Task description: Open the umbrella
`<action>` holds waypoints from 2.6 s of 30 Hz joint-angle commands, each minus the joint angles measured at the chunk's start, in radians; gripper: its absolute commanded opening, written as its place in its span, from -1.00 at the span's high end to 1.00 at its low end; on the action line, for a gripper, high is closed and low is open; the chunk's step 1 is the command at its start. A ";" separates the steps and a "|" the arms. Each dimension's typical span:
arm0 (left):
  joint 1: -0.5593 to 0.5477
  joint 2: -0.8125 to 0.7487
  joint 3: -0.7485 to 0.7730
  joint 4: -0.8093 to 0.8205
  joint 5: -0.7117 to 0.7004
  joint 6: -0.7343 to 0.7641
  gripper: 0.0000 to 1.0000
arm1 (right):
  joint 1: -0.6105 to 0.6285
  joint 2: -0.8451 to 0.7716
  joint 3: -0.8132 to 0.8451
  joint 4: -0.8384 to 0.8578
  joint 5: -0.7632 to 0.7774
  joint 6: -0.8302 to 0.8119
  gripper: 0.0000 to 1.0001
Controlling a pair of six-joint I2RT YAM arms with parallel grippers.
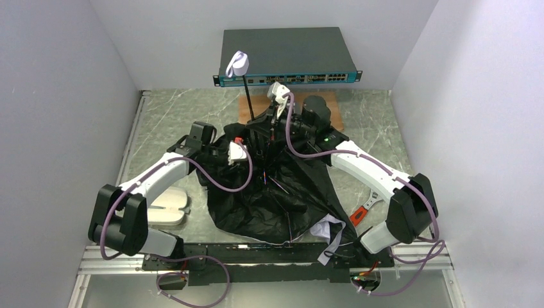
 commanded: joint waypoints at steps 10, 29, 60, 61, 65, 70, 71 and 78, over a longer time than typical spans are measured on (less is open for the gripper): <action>0.273 -0.013 0.001 -0.377 -0.048 0.323 0.55 | -0.021 -0.134 0.062 0.002 -0.057 0.016 1.00; 0.060 -0.012 0.154 0.210 0.009 -0.445 0.09 | 0.050 -0.046 0.100 0.067 -0.062 0.000 1.00; 0.245 -0.157 0.161 0.297 0.152 -0.654 -0.12 | 0.009 -0.085 0.167 0.028 -0.024 0.067 1.00; 0.211 -0.151 0.172 0.276 0.132 -0.616 -0.12 | 0.011 -0.082 0.171 0.034 -0.025 0.071 1.00; 0.078 -0.096 0.177 0.218 0.003 -0.483 -0.14 | 0.013 -0.073 0.205 0.042 -0.025 0.099 1.00; 0.057 0.003 0.169 0.093 -0.170 -0.340 -0.08 | 0.015 -0.108 0.264 -0.008 0.003 0.097 1.00; 0.068 0.018 0.165 0.056 -0.205 -0.301 -0.06 | 0.013 -0.117 0.270 -0.018 0.014 0.095 1.00; 0.288 0.032 0.152 -0.014 -0.139 -0.300 -0.04 | -0.004 -0.170 0.252 -0.053 0.060 0.056 1.00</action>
